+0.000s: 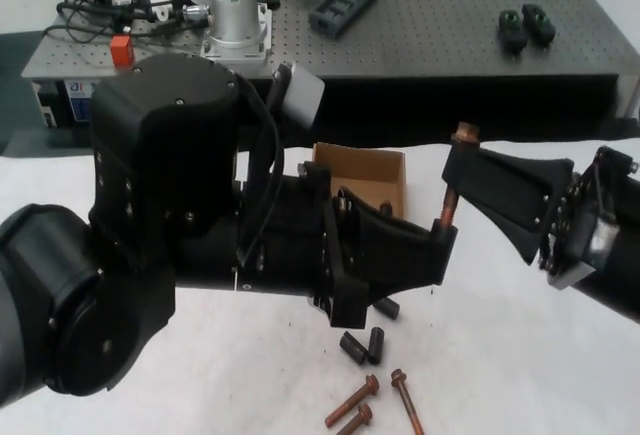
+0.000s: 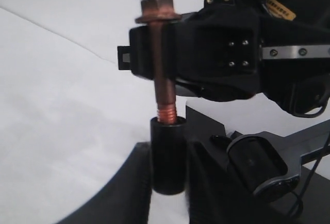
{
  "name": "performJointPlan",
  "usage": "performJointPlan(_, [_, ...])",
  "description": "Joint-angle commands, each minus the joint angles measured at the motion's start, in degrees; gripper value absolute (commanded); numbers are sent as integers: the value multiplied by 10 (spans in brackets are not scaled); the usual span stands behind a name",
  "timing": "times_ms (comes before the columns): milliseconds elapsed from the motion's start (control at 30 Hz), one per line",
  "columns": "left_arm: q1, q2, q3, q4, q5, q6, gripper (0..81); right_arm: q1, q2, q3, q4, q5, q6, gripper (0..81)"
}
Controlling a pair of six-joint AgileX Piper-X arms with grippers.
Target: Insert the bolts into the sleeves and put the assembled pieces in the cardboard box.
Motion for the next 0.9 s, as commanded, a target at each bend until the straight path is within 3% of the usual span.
performJointPlan(0, [-1,-5,-6,-8,4,-2,7,0,0,-4,-3,-13,9,439])
performJointPlan(133, [-1,-5,-6,-27,-13,-2,7,-15,-2,-4,-3,-12,20,417])
performJointPlan(300, [3,-3,-6,-47,-97,-2,7,-61,-2,-4,-3,-13,23,417])
performJointPlan(467, [19,53,-49,-32,-228,-15,7,-121,-15,-4,42,-12,27,417])
performJointPlan(667, [45,219,-216,107,-323,-30,7,-170,-38,-4,204,-12,-39,417])
performJointPlan(867, [48,394,-431,251,-374,26,7,-174,-55,-4,360,19,-95,417])
